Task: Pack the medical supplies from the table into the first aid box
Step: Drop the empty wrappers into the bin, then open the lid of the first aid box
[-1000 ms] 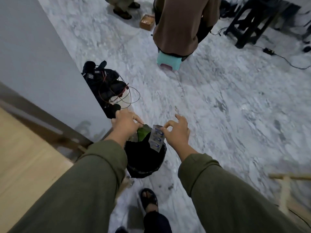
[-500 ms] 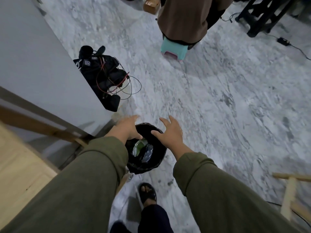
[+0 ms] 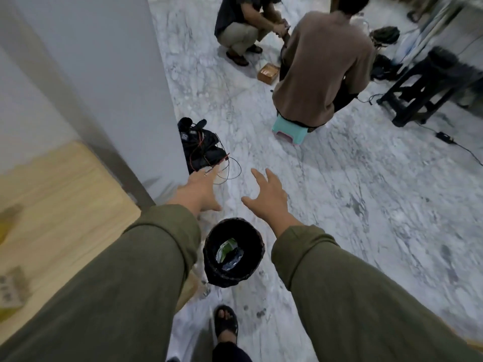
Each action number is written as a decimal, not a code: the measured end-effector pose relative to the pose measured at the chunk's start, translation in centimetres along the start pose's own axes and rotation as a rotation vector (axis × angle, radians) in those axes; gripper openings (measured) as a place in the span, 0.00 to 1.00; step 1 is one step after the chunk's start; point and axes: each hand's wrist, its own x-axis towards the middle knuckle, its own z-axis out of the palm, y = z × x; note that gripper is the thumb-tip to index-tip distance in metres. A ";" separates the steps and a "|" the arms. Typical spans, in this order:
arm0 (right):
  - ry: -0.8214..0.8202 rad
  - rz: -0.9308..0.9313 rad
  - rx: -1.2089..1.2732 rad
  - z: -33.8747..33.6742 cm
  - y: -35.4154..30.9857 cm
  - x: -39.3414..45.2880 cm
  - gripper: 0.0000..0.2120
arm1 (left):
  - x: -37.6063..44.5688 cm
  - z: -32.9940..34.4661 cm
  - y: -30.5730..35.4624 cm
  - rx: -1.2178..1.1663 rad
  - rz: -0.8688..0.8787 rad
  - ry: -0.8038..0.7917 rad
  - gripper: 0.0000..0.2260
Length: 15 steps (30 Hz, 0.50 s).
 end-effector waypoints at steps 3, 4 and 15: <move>0.053 -0.085 -0.031 -3.2 -4.5 -1.7 0.35 | -4.3 -4.6 -0.6 0.024 -0.036 0.118 0.49; 0.067 -0.117 -0.047 -4.1 -6.0 -2.4 0.35 | -5.8 -6.0 -1.0 0.027 -0.048 0.151 0.49; 0.151 -0.441 -0.145 -5.7 -22.4 -16.1 0.33 | -27.5 -14.3 -11.4 0.047 -0.229 0.418 0.48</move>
